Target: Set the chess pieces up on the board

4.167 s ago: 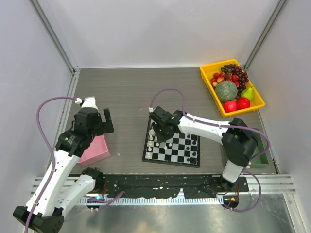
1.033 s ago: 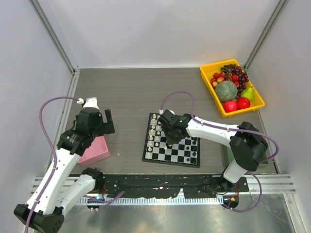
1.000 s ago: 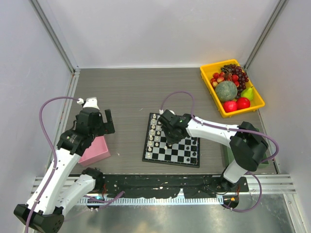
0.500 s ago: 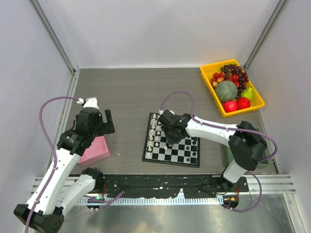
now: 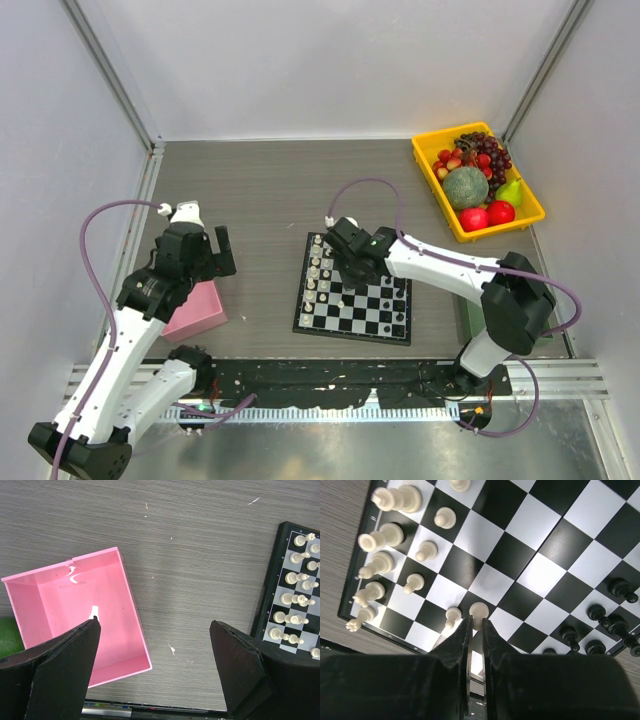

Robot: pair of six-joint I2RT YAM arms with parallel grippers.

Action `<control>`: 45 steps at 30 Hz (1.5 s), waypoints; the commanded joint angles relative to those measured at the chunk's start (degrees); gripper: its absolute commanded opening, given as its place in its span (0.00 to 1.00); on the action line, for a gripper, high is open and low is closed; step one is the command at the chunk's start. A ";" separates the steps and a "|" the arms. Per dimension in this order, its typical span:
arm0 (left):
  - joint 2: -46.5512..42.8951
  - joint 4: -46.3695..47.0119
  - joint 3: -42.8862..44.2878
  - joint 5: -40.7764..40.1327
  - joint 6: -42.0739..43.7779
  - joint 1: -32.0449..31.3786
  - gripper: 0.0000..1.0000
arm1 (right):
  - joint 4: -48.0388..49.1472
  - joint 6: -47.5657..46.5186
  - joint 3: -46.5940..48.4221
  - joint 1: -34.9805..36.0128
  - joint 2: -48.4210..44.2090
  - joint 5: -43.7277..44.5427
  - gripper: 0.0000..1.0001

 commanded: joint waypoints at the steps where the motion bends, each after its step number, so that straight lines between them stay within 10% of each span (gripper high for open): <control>1: -1.03 1.90 -0.15 -0.48 0.28 0.26 0.99 | -0.73 0.06 3.63 1.97 -2.45 1.39 0.11; 45: -0.50 1.73 0.20 -0.83 0.28 0.26 0.99 | 7.09 3.67 4.77 10.50 8.01 -2.74 0.12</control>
